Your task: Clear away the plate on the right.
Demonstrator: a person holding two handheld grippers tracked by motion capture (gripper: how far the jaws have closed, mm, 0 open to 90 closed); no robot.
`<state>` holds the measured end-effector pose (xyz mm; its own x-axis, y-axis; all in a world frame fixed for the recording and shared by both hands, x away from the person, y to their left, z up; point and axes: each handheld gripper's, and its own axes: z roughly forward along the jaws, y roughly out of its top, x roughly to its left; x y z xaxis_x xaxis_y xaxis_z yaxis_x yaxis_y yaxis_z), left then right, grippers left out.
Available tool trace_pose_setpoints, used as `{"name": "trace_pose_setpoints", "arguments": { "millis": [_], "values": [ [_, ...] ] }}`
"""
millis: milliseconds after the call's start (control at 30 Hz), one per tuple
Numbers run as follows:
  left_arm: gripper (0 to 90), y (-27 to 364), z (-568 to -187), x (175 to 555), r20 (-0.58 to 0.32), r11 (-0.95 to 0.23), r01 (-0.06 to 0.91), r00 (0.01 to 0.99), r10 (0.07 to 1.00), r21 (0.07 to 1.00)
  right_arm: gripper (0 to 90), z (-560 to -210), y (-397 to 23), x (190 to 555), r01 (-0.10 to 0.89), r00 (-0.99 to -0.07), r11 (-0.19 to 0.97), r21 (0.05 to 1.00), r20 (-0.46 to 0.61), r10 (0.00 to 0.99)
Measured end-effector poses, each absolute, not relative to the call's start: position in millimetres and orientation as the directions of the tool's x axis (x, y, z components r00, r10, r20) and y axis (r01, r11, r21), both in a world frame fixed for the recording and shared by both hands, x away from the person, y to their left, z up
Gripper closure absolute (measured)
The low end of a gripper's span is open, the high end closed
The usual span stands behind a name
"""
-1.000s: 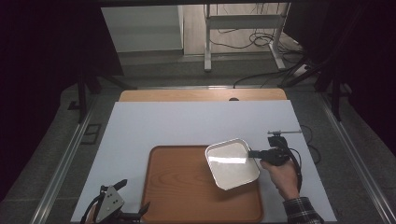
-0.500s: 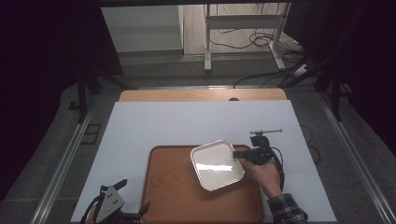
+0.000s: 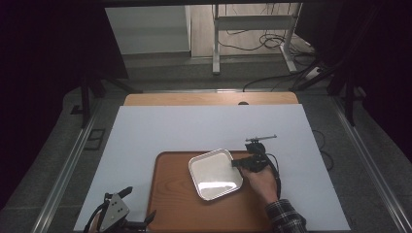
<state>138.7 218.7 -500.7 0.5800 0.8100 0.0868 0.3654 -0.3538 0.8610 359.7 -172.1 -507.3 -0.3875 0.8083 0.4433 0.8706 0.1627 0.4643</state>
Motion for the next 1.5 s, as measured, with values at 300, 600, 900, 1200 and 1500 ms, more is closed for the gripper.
{"name": "trace_pose_setpoints", "arguments": {
  "millis": [300,600,900,1200,1500],
  "values": [
    [0.0,219,-501,139,0.088,-0.354,0.365,0.58,0.81,0.861,87.0,-513,-172,364,0.874,-0.371,0.151,0.462,0.434,0.821],
    [0.0,219,-501,139,0.087,-0.353,0.364,0.58,0.81,0.862,70.9,-505,-179,361,0.835,-0.427,0.182,0.519,0.402,0.81],
    [0.0,218,-501,138,0.094,-0.36,0.362,0.581,0.808,0.86,79.6,-479,-183,331,0.657,-0.655,0.326,0.68,0.3,0.694],
    [0.0,218,-501,138,0.094,-0.36,0.361,0.582,0.808,0.86,89.2,-469,-170,298,0.563,-0.756,0.442,0.699,0.218,0.618],
    [0.0,217,-501,138,0.1,-0.367,0.359,0.584,0.806,0.858,89.2,-473,-167,264,0.545,-0.787,0.491,0.68,0.212,0.579]
  ]
}}
